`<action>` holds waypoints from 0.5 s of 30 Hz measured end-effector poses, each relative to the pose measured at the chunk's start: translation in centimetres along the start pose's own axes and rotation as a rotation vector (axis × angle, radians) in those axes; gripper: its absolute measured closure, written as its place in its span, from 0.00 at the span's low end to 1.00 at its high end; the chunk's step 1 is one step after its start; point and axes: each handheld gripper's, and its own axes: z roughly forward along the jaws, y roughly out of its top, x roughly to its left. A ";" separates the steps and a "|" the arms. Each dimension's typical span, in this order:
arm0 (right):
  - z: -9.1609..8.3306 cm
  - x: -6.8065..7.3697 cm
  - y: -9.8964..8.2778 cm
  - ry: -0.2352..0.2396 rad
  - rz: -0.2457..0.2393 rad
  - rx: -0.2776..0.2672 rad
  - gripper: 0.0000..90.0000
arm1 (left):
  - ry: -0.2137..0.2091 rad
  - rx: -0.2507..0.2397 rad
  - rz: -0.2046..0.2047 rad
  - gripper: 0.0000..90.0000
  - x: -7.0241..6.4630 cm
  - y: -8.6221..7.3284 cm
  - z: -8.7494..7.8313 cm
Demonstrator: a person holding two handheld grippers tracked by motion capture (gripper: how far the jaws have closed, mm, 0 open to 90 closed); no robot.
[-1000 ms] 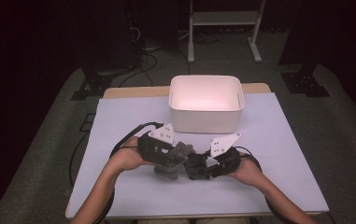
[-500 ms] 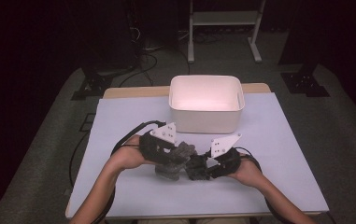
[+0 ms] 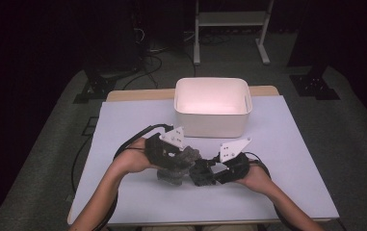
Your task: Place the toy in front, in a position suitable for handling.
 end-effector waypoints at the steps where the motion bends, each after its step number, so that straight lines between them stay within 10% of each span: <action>1: 0.1 0.1 0.2 -0.003 -0.006 0.010 0.61 | 0.005 0.010 0.006 0.81 -0.1 0.2 0.0; 15: -0.2 0.2 -0.1 -0.014 0.002 -0.001 0.62 | 0.007 0.019 0.078 0.81 -0.2 3.9 0.4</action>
